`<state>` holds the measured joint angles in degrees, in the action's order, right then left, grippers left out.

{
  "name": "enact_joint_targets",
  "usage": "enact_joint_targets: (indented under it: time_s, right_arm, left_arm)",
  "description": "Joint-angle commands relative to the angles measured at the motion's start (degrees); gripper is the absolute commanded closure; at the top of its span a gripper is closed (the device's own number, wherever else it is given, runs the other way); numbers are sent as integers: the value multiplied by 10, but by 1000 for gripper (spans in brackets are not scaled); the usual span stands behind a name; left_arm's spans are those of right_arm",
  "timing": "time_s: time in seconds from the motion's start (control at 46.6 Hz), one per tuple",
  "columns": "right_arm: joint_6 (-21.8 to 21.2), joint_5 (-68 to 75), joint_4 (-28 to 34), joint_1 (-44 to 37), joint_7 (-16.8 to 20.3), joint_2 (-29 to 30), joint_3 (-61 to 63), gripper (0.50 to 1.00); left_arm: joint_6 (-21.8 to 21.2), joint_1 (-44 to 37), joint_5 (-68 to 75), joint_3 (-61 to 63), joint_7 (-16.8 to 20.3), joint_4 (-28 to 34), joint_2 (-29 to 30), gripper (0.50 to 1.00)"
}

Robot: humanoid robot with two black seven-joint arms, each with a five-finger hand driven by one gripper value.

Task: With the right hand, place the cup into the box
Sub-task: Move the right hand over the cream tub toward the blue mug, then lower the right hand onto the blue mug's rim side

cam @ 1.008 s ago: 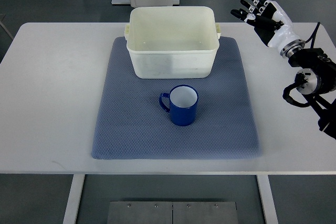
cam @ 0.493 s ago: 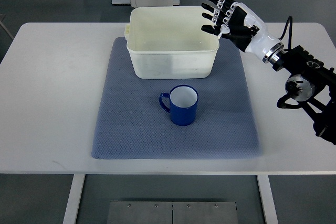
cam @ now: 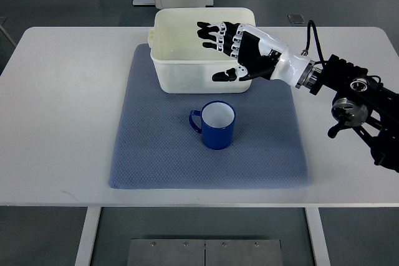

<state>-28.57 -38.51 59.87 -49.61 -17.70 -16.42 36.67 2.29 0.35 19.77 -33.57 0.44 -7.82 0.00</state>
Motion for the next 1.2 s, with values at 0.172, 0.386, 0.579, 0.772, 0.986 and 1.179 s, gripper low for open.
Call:
enact_joint_targets:
  time_s: [0.172,0.386,0.579,0.772,0.986,1.179]
  right_arm:
    - [1,-18,-3,0,-7,2,-28,500]
    - [4,-31,-6,3,-8,2,-50,500]
    - [6,-34,-15,11,-8,4,-66,502]
    - [16,-38,-41,17,-8,4,-66,502]
    - [17,-45,-49,21,-14,4,-79,502]
    - [25,-46,-56,23,-23,6,-97,502]
  left_arm:
    - [0,0,0,0,0,0,0,500]
    - [0,0,0,0,0,0,0,500]
    - [0,0,0,0,0,0,0,500]
    - [0,0,0,0,0,0,0,500]
    - [0,0,0,0,0,0,0,500]
    - [0,0,0,0,0,0,0,500]
